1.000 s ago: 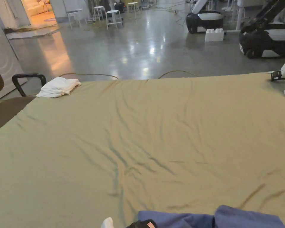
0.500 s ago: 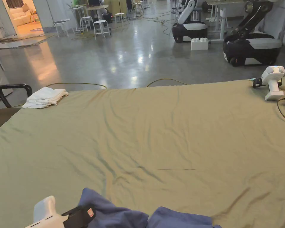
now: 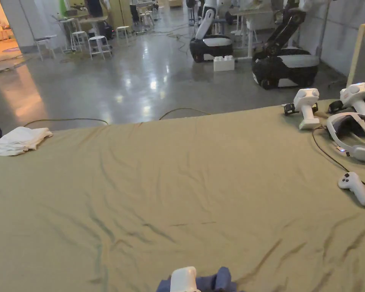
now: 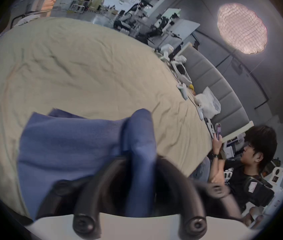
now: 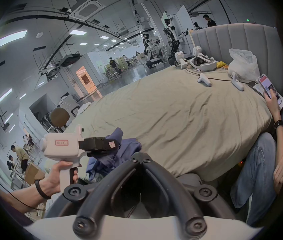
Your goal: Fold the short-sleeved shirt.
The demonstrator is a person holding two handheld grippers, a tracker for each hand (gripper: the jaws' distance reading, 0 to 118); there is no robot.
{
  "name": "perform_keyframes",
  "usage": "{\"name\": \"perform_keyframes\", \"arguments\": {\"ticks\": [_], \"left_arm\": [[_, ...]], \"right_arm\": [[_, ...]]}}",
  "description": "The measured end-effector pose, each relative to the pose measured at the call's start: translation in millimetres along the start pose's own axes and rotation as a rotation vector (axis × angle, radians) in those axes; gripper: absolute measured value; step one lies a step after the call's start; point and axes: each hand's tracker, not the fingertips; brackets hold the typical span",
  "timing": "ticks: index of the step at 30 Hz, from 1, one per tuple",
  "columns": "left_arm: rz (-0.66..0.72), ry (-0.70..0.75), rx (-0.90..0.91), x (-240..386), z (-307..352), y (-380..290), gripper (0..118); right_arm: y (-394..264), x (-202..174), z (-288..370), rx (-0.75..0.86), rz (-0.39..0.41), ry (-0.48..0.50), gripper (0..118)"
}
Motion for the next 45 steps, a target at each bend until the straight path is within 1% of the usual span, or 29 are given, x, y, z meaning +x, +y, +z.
{"name": "perform_keyframes", "arguments": {"ticks": [1,2,4,6,7,8,9,10,12,14,17,19,20,22,23,24,25,26,29,31,33,35,36,38,41,42,43,44,45], "left_arm": [[0.017,-0.063,-0.009,-2,7,2,73],[0.034,-0.121,0.019,-2,18,3,84],[0.042,-0.185,0.131,-3,41,6,85],[0.082,-0.093,0.184,-10,58,15,83],[0.117,-0.064,0.188,-14,58,17,81],[0.140,-0.063,0.174,-20,54,18,71],[0.135,-0.089,0.156,-24,47,19,46],[0.140,-0.098,0.140,-26,39,16,8],[0.148,-0.155,0.064,-28,11,9,6],[0.130,-0.145,-0.061,-20,-19,-1,6],[0.048,0.005,-0.210,-5,-58,-18,5],[0.077,-0.050,-0.144,-9,-48,-21,5],[0.087,-0.062,-0.117,-9,-37,-17,8],[0.086,-0.098,-0.051,-8,-7,-11,21],[0.062,-0.121,0.002,-9,16,-8,21],[0.038,-0.140,0.052,-11,36,-5,48],[0.026,-0.135,0.080,-14,54,-1,84],[0.021,-0.123,0.122,-20,74,2,96],[0.057,-0.052,0.188,-48,109,7,97],[0.093,0.018,0.185,-72,116,4,97],[0.174,0.056,0.141,-98,110,-2,97],[0.235,0.035,0.092,-117,99,-11,97],[0.260,0.040,0.077,-123,92,-14,97],[0.314,0.020,0.063,-132,76,-18,97],[0.375,-0.074,0.043,-135,53,-20,95],[0.376,-0.088,0.042,-131,47,-18,89],[0.361,-0.091,0.047,-129,44,-16,57],[0.353,-0.081,0.048,-124,41,-13,33],[0.309,0.054,0.037,-117,38,-10,31]], "right_arm": [[-1,3,0,-0.004,-0.001,-0.003,0],[-3,8,0,-0.011,-0.010,-0.001,0],[-5,17,1,-0.017,-0.038,-0.001,0],[-6,25,1,-0.020,-0.074,0.001,0],[-6,28,1,-0.021,-0.086,0.001,0],[-5,30,2,-0.021,-0.095,-0.002,0],[-5,31,3,-0.019,-0.101,-0.003,0],[-5,32,3,-0.016,-0.107,-0.005,0],[-5,32,4,-0.014,-0.116,-0.008,0],[-5,31,4,-0.018,-0.118,-0.012,0],[-6,24,-1,-0.055,-0.089,-0.018,0],[-7,18,-10,-0.109,-0.041,-0.003,0],[-7,13,-16,-0.130,-0.005,0.008,0],[-4,2,-35,-0.180,0.072,0.028,0],[0,-5,-50,-0.209,0.107,0.060,0],[3,-12,-67,-0.236,0.134,0.089,0],[6,-19,-83,-0.262,0.156,0.107,0],[9,-29,-102,-0.276,0.191,0.129,0],[13,-48,-163,-0.345,0.215,0.174,0],[10,-55,-201,-0.419,0.249,0.108,0],[-3,-54,-239,-0.518,0.327,-0.036,0],[-20,-45,-262,-0.601,0.286,-0.016,0],[-19,-40,-258,-0.526,0.248,-0.008,0],[-12,-39,-251,-0.542,0.192,-0.010,0],[-12,-39,-249,-0.544,0.200,-0.006,0],[-12,-39,-249,-0.543,0.200,-0.006,0],[-11,-39,-248,-0.541,0.201,-0.007,0],[-13,-40,-248,-0.538,0.206,-0.008,0],[-13,-40,-247,-0.535,0.212,-0.008,0]]}}
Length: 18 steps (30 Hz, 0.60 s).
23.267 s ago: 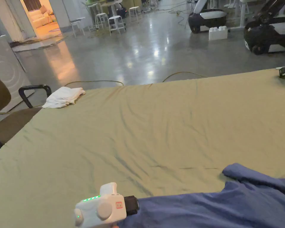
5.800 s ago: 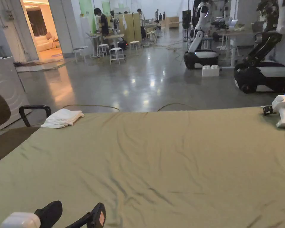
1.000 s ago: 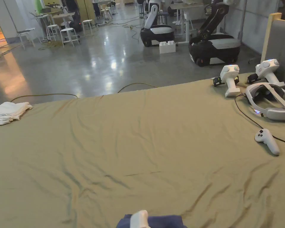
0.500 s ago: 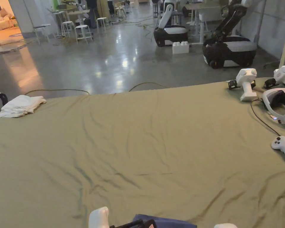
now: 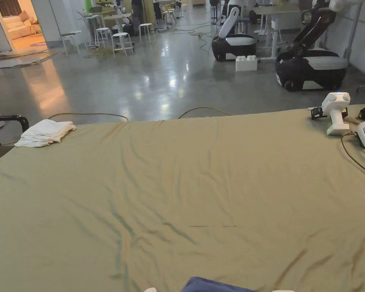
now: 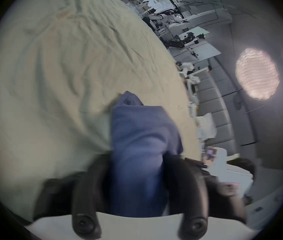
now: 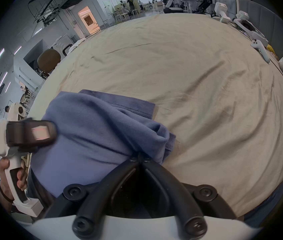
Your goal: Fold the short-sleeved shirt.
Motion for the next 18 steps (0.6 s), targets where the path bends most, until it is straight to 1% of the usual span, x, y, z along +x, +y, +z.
{"name": "perform_keyframes", "arguments": {"ticks": [1,2,3,5,6,7,9,11,14,17,18], "left_arm": [[-0.017,0.015,-0.019,2,-2,2,28],[0.001,-0.053,-0.018,-2,3,5,27],[0.015,-0.098,0.014,-2,13,7,27],[0.038,-0.120,0.031,-5,39,17,27],[0.007,-0.098,0.088,-9,61,23,27],[-0.026,-0.062,0.114,-17,80,30,27],[-0.033,0.046,0.163,-50,128,50,27],[0.011,0.156,0.227,-92,172,68,27],[0.113,0.308,0.313,-147,229,94,27],[0.119,0.455,0.352,-170,254,111,27],[0.143,0.465,0.368,-178,258,115,27]], "right_arm": [[0,1,3,0.004,0.002,0.014,0],[1,2,9,0.003,0.003,0.010,0],[1,3,16,0.007,0.001,0.029,0],[-6,10,42,0.127,-0.059,0.134,0],[-10,15,55,0.163,-0.081,0.161,0],[-13,18,67,0.180,-0.093,0.167,0],[-22,28,85,0.199,-0.106,0.145,0],[-31,36,95,0.211,-0.112,0.133,0],[-42,45,101,0.206,-0.125,0.105,0],[-48,50,98,0.190,-0.151,0.091,0],[-49,51,96,0.184,-0.169,0.096,0]]}}
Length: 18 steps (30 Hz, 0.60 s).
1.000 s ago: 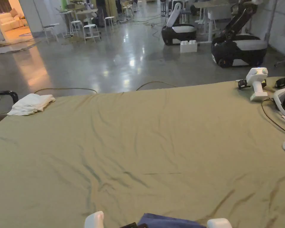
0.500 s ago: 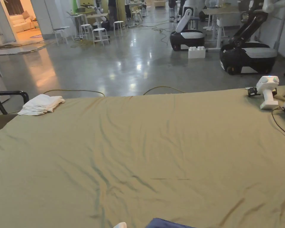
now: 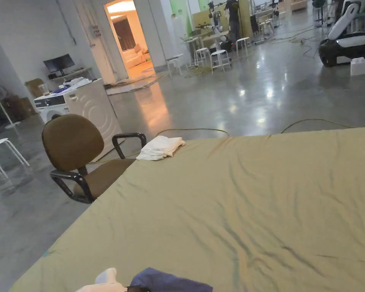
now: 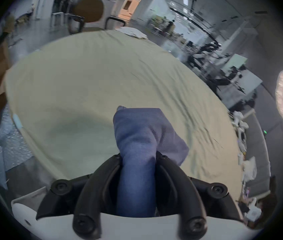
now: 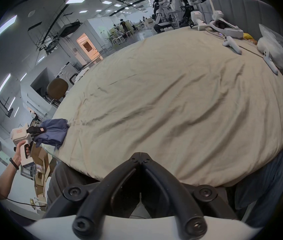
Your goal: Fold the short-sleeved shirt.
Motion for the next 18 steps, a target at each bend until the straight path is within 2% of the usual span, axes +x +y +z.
{"name": "perform_keyframes", "arguments": {"ticks": [2,3,5,6,7,9,12,16,18], "left_arm": [[0.050,0.015,0.025,-7,-7,5,27],[0.052,0.032,0.029,-8,-11,7,33],[0.033,0.102,0.033,-4,-16,11,72],[0.010,0.136,0.044,0,-14,12,87],[-0.010,0.147,0.060,4,-8,16,91],[-0.048,0.044,0.178,13,21,19,91],[-0.147,-0.031,0.360,51,83,15,91],[-0.424,0.012,0.627,124,170,-19,91],[-0.500,0.073,0.734,154,200,-39,91]], "right_arm": [[-2,-2,-4,-0.010,-0.019,0.002,0],[-2,-4,-3,-0.008,-0.020,0.001,0],[-1,-9,-2,-0.003,-0.010,0.011,0],[0,-12,1,0.004,0.001,0.012,0],[3,-15,6,0.018,0.025,0.010,0],[15,-16,19,0.087,0.079,-0.010,0],[36,-22,43,0.199,0.086,-0.024,0],[66,-48,85,0.390,0.175,-0.036,0],[72,-60,105,0.498,0.222,-0.031,0]]}}
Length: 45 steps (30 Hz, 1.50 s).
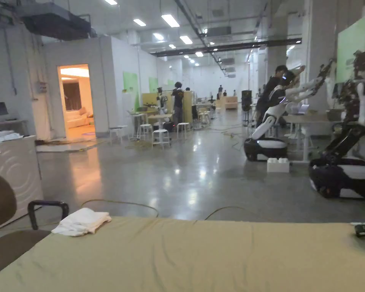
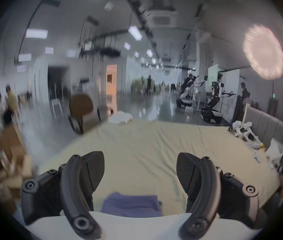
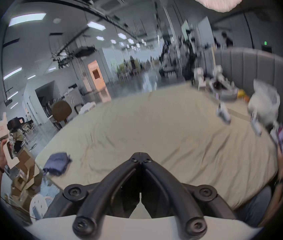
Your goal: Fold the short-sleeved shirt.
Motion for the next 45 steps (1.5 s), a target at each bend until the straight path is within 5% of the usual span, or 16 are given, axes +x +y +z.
{"name": "perform_keyframes", "arguments": {"ticks": [3,8,10,12,14,15,17,39,42,43,45], "left_arm": [[-0.013,-0.034,0.131,35,45,16,91],[0.076,-0.316,0.403,76,111,8,89],[0.028,-0.257,0.375,98,123,10,86],[0.000,-0.234,0.361,115,131,10,71],[0.032,-0.239,0.330,120,136,8,22],[0.038,-0.230,0.336,120,138,6,9],[0.008,-0.132,0.364,119,142,3,0],[0.034,-0.243,0.212,112,122,1,0],[0.055,-0.307,0.184,111,120,1,23],[0.059,-0.303,0.185,112,120,1,54],[0.058,-0.298,0.180,115,120,2,97]], "right_arm": [[23,-17,21,0.139,0.037,0.026,0],[43,-45,47,0.181,0.149,0.013,0],[42,-53,58,0.210,0.170,0.009,0],[39,-55,64,0.234,0.190,0.015,0],[37,-61,71,0.263,0.216,-0.011,0],[36,-61,72,0.265,0.223,-0.014,0],[34,-64,78,0.278,0.238,-0.024,0],[40,-57,78,0.349,0.168,-0.059,1],[39,-54,78,0.331,0.133,-0.024,51],[40,-52,76,0.318,0.108,0.002,72],[38,-52,77,0.341,0.090,-0.004,75]]}}
